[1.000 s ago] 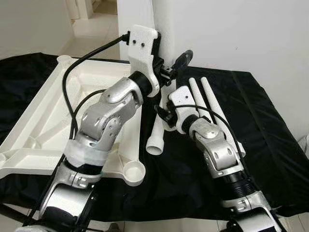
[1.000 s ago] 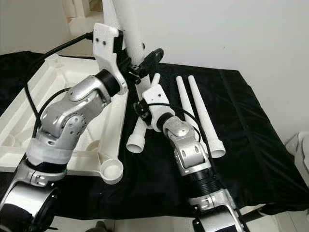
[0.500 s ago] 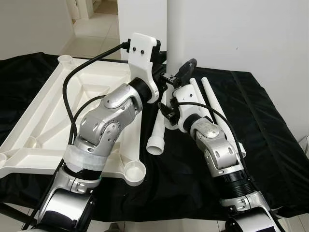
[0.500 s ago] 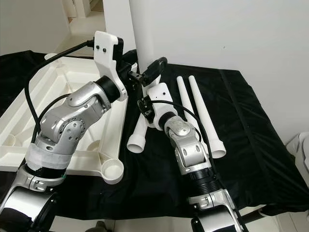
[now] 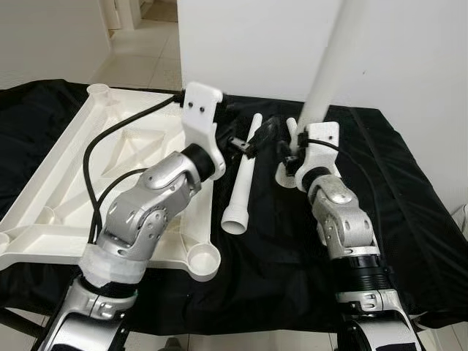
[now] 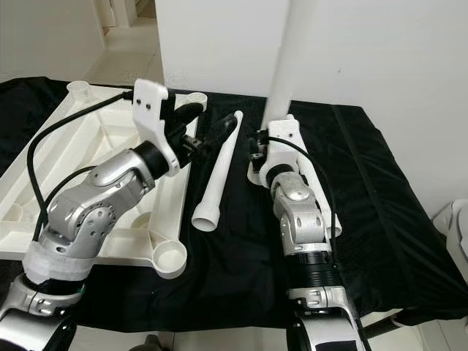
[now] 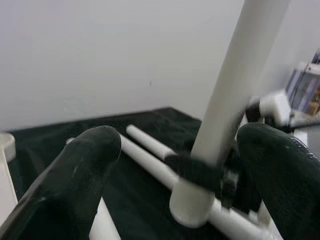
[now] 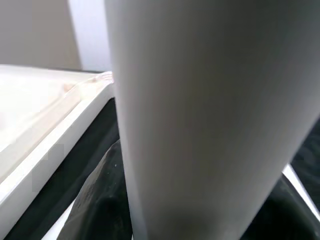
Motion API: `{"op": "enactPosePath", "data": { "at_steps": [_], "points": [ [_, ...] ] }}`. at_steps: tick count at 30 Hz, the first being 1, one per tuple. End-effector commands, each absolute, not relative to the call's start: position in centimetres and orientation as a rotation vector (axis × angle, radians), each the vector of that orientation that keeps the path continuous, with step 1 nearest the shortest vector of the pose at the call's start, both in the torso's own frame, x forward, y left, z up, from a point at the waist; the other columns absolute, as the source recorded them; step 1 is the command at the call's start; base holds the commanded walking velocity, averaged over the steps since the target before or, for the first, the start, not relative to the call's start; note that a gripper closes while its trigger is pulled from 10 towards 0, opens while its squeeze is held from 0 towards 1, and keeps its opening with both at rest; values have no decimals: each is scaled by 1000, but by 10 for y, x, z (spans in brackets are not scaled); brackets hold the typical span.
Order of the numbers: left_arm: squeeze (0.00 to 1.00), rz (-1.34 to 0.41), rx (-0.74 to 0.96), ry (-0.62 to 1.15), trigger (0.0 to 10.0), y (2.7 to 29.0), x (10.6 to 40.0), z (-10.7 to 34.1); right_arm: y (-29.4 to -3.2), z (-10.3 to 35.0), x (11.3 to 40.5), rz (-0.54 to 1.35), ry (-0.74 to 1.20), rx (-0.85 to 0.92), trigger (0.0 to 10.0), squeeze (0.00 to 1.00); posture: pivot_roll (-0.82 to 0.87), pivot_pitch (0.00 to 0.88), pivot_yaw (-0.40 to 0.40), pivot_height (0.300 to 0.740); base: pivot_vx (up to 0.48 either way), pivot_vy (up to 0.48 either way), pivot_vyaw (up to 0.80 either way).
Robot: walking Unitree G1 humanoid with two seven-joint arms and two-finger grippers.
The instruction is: Building children table
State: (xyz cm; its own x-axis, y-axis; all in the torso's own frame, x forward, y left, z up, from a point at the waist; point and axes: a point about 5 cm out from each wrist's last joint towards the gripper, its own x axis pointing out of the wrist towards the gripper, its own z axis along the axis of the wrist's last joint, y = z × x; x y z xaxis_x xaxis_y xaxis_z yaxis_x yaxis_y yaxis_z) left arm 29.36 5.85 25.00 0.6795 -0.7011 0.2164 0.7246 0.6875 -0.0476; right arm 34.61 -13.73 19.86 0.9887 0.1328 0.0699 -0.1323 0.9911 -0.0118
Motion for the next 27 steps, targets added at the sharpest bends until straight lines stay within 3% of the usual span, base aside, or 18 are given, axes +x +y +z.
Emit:
{"op": "enactPosePath", "data": {
  "at_steps": [1, 18, 27],
  "points": [
    [0, -927, -93, -179, 10000, 54, 287, 246, -137, 209, 348, 125, -120, 19, 10000, 0, 99, 0, -24, 740, 0, 0, 0],
    [0, -854, 153, -64, 10000, 96, 280, 185, -145, 217, 339, 140, -205, -9, 10000, 0, 92, 0, -21, 740, 0, 0, 0],
    [0, -966, 261, 66, 10000, 124, 263, 159, -163, 219, 336, 109, -231, -20, 10000, 0, 87, 0, -19, 740, 0, 0, 0]
  ]
}}
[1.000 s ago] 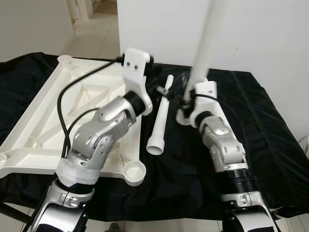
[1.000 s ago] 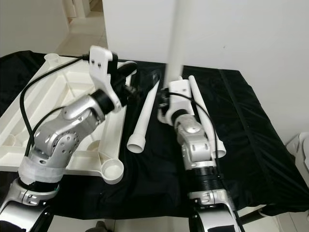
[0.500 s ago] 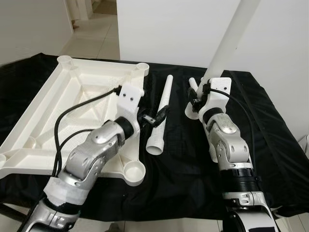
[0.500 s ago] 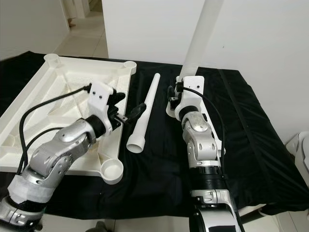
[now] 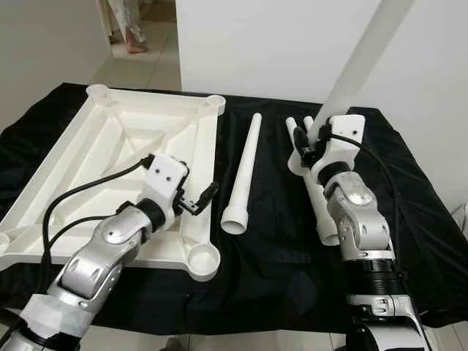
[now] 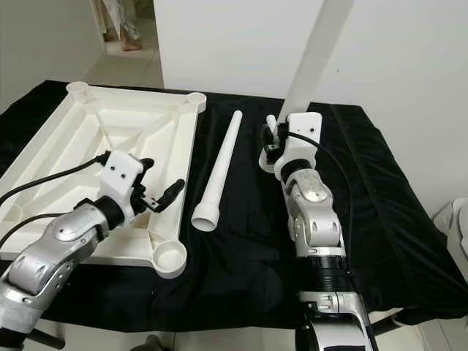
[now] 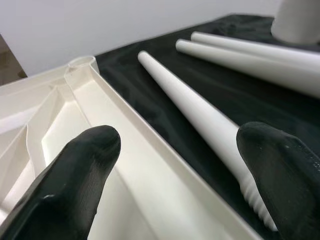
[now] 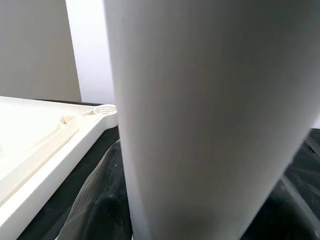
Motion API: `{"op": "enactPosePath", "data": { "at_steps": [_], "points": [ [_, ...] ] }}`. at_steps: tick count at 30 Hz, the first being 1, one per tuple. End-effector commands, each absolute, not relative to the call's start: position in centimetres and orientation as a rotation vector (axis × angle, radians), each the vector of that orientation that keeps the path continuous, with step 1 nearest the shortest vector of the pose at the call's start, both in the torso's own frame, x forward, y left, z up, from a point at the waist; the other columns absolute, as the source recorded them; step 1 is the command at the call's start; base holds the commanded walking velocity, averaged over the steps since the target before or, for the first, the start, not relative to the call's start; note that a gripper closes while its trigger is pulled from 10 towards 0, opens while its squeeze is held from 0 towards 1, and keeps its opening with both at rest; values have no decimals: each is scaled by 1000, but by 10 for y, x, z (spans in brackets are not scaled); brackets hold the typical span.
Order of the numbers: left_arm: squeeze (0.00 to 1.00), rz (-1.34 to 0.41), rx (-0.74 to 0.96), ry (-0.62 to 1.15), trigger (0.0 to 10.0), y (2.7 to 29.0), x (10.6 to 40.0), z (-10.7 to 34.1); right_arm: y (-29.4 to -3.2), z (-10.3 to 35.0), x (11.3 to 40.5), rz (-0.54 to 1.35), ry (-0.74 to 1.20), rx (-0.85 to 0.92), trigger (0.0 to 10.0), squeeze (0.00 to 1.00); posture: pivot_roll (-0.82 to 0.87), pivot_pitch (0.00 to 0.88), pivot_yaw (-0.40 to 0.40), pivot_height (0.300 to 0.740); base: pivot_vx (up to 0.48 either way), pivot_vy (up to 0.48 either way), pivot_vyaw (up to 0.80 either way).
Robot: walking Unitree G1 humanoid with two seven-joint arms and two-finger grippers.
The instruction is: Building children table
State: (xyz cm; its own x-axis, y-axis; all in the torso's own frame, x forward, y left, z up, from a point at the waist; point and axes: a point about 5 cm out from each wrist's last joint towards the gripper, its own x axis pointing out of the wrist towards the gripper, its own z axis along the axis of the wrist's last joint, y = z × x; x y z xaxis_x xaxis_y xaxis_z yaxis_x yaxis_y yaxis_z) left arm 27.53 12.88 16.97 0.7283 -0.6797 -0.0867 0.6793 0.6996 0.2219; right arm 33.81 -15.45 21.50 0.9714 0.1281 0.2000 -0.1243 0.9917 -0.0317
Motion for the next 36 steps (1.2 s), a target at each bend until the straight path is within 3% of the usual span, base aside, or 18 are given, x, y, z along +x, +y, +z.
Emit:
{"op": "enactPosePath", "data": {
  "at_steps": [1, 6, 14, 27, 35, 36],
  "points": [
    [0, -966, 261, 66, 10000, 124, 263, 159, -163, 219, 336, 109, -231, -20, 10000, 0, 87, 0, -19, 740, 0, 0, 0],
    [0, -990, 372, 146, 10000, 142, 257, 142, -172, 220, 334, 87, -234, -42, 10000, 0, 80, 0, -16, 740, 0, 0, 0],
    [0, -994, 346, 183, 10000, 155, 252, 140, -180, 221, 333, 74, -238, -59, 10000, 0, 78, 0, -12, 740, 0, 0, 0],
    [0, -891, 395, 225, 10000, 202, 259, 143, -182, 220, 332, 77, -239, -71, 10000, 0, 79, 5, -10, 740, 0, 0, 0],
    [0, -891, 410, 225, 10000, 206, 260, 143, -182, 221, 332, 78, -239, -72, 10000, 0, 79, 6, -9, 740, 0, 0, 0],
    [0, -888, 476, 238, 10000, 204, 261, 136, -181, 222, 332, 81, -242, -75, 10000, 0, 75, 6, -10, 740, 0, 0, 0]
  ]
}}
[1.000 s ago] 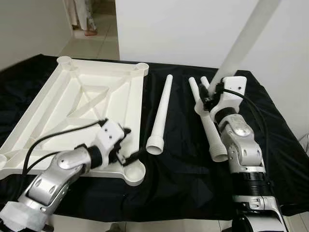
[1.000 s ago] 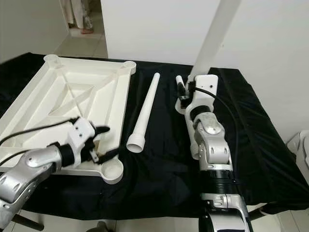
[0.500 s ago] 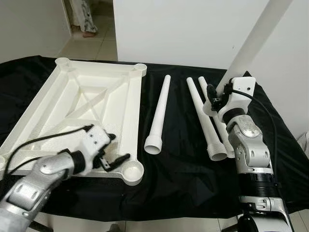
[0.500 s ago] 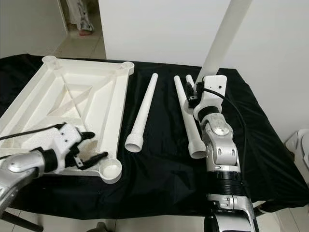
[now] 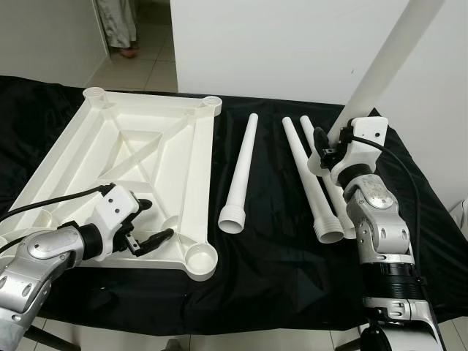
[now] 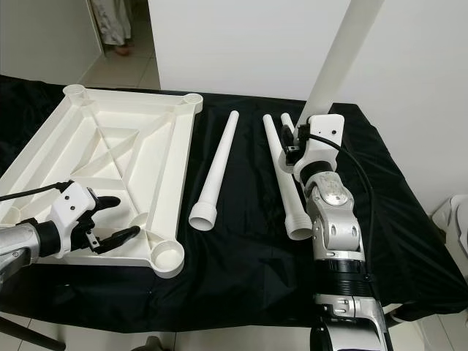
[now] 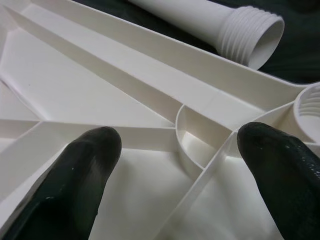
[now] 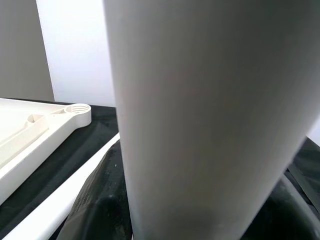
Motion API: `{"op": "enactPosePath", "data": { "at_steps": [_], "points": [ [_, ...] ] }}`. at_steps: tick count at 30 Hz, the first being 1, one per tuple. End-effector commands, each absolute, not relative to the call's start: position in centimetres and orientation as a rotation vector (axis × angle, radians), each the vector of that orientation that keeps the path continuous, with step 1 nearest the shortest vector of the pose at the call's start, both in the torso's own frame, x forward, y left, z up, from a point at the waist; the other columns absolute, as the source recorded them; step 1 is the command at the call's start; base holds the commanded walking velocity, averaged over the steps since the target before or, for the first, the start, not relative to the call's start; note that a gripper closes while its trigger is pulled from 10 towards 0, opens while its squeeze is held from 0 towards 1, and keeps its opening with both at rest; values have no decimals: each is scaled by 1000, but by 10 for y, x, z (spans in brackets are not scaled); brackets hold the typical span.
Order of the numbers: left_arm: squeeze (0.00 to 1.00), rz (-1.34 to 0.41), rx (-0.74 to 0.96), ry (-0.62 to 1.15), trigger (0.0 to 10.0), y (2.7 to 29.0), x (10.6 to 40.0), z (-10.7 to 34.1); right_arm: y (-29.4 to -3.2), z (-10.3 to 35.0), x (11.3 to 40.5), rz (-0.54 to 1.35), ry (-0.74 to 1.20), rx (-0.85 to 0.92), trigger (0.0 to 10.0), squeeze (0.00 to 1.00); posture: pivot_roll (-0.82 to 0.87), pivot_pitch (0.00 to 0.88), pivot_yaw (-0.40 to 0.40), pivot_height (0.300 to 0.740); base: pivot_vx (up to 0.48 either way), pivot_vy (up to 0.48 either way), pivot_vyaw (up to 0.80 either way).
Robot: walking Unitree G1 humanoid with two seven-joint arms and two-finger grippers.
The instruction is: Building children table
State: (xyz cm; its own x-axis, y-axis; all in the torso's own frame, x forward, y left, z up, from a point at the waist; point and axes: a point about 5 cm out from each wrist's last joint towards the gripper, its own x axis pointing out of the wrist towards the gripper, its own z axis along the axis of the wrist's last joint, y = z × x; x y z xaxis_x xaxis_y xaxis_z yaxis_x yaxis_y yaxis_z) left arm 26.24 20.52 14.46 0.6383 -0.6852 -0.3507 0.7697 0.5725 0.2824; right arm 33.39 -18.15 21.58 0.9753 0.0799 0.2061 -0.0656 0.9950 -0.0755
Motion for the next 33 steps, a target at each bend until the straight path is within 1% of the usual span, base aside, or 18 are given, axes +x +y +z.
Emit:
{"op": "enactPosePath", "data": {
  "at_steps": [1, 2, 5, 9, 14, 17, 23, 31, 32, 33],
  "points": [
    [0, -888, 476, 238, 10000, 204, 261, 136, -181, 222, 332, 81, -242, -75, 10000, 0, 75, 6, -10, 740, 0, 0, 0],
    [0, -873, 550, 271, 10000, 198, 264, 122, -180, 223, 332, 85, -247, -80, 10000, 0, 73, 6, -10, 740, 0, 0, 0],
    [0, -874, 579, 288, 10000, 194, 266, 116, -180, 224, 332, 88, -249, -82, 10000, 0, 65, 0, -10, 740, 0, 0, 0],
    [0, -917, 617, 286, 10000, 191, 267, 115, -181, 225, 332, 90, -254, -89, 10000, 0, 57, 0, -8, 740, 0, 0, 0],
    [0, -930, 624, 323, 10000, 194, 268, 114, -182, 226, 332, 87, -256, -94, 10000, 0, 55, 0, -5, 740, 0, 0, 0],
    [0, -935, 632, 376, 10000, 196, 270, 108, -183, 227, 332, 85, -258, -97, 10000, 0, 51, 0, -1, 740, 0, 0, 0],
    [0, -939, 591, 491, 10000, 197, 267, 97, -182, 228, 332, 84, -263, -103, 10000, 0, 45, 1, 9, 740, 0, 0, 0],
    [0, -952, 604, 529, 10000, 208, 262, 94, -184, 228, 332, 79, -267, -104, 10000, 0, 50, 2, 8, 740, 0, 0, 0],
    [0, -950, 589, 550, 4824, 210, 261, 93, -183, 228, 332, 80, -267, -105, 10000, 0, 50, 0, 8, 740, 0, 0, 0],
    [0, -952, 564, 565, 2078, 211, 260, 92, -183, 229, 332, 81, -269, -105, 10000, 0, 51, 0, 7, 740, 0, 0, 0]
  ]
}}
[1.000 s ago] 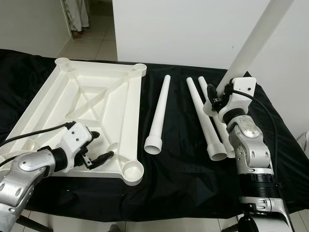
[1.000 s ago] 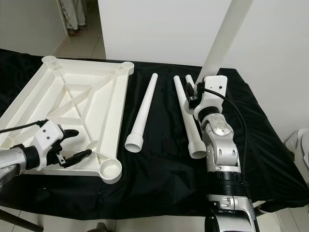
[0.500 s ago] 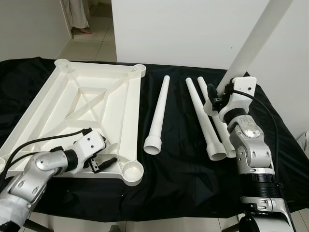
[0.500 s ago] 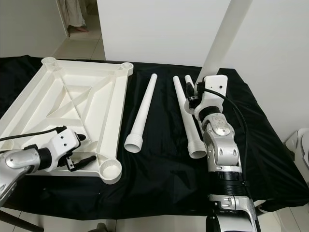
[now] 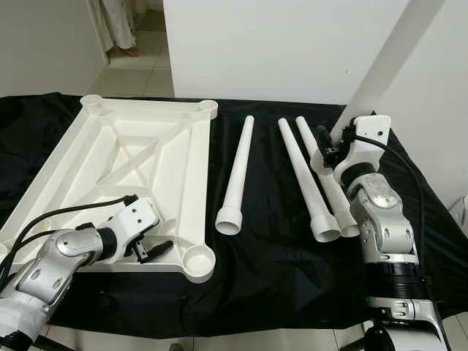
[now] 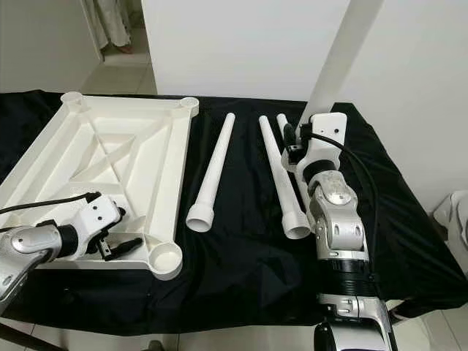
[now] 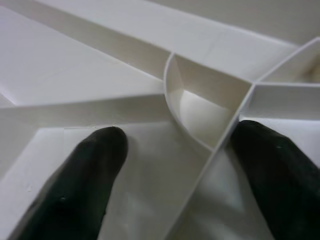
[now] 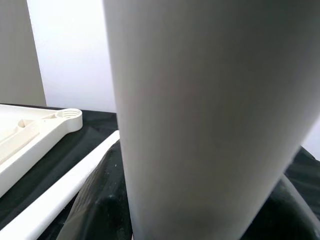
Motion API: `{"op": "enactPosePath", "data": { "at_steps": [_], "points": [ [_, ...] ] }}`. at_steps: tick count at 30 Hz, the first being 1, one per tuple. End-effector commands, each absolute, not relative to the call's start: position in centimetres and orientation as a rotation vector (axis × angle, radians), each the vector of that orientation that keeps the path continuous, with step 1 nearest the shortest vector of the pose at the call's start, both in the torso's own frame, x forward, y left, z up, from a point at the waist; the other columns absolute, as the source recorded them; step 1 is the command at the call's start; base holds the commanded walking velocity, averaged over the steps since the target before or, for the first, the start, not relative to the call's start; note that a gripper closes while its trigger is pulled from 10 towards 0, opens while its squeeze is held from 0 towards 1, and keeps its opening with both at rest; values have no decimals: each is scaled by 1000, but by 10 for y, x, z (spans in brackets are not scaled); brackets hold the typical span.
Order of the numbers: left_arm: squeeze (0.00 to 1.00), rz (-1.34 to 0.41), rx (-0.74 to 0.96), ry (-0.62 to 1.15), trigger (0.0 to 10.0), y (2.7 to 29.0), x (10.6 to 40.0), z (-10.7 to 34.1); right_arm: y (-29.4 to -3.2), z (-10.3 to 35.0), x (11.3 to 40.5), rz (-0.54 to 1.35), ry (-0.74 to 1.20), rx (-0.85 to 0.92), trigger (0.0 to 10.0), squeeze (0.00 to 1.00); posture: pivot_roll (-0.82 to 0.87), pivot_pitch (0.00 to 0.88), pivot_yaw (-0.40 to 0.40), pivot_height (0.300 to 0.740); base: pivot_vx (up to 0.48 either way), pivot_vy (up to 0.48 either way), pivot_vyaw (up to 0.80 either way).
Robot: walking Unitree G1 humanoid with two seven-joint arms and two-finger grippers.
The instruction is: Building children table
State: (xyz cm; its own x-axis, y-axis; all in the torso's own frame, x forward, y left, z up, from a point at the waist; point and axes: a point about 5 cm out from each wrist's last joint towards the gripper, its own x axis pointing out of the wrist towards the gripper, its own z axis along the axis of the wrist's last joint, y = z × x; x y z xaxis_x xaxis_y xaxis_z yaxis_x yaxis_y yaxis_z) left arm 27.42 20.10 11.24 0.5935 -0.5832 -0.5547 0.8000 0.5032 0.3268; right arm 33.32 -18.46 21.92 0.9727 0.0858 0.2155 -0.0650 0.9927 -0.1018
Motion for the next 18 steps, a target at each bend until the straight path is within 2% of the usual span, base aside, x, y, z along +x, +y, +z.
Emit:
{"op": "enactPosePath", "data": {
  "at_steps": [1, 2, 3, 12, 13, 18],
  "points": [
    [0, -952, 564, 565, 2078, 211, 260, 92, -183, 229, 332, 81, -269, -105, 10000, 0, 51, 0, 7, 740, 0, 0, 0],
    [0, -953, 546, 574, 2078, 211, 259, 92, -183, 229, 333, 82, -270, -106, 10000, 0, 52, 0, 7, 740, 0, 0, 0],
    [0, -957, 511, 574, 0, 210, 258, 93, -183, 229, 333, 82, -271, -106, 10000, 0, 53, 0, 7, 740, 0, 0, 0],
    [0, -993, 386, 515, 0, 192, 254, 102, -182, 230, 334, 85, -275, -109, 10000, 0, 59, 0, 3, 740, 0, 0, 0],
    [0, -997, 348, 471, 0, 180, 257, 107, -182, 231, 335, 87, -278, -108, 10000, 0, 60, 0, 3, 740, 0, 0, 0],
    [0, -963, 295, 384, 0, 161, 266, 114, -181, 233, 336, 86, -283, -107, 10000, 0, 60, 0, 4, 740, 0, 0, 0]
  ]
}}
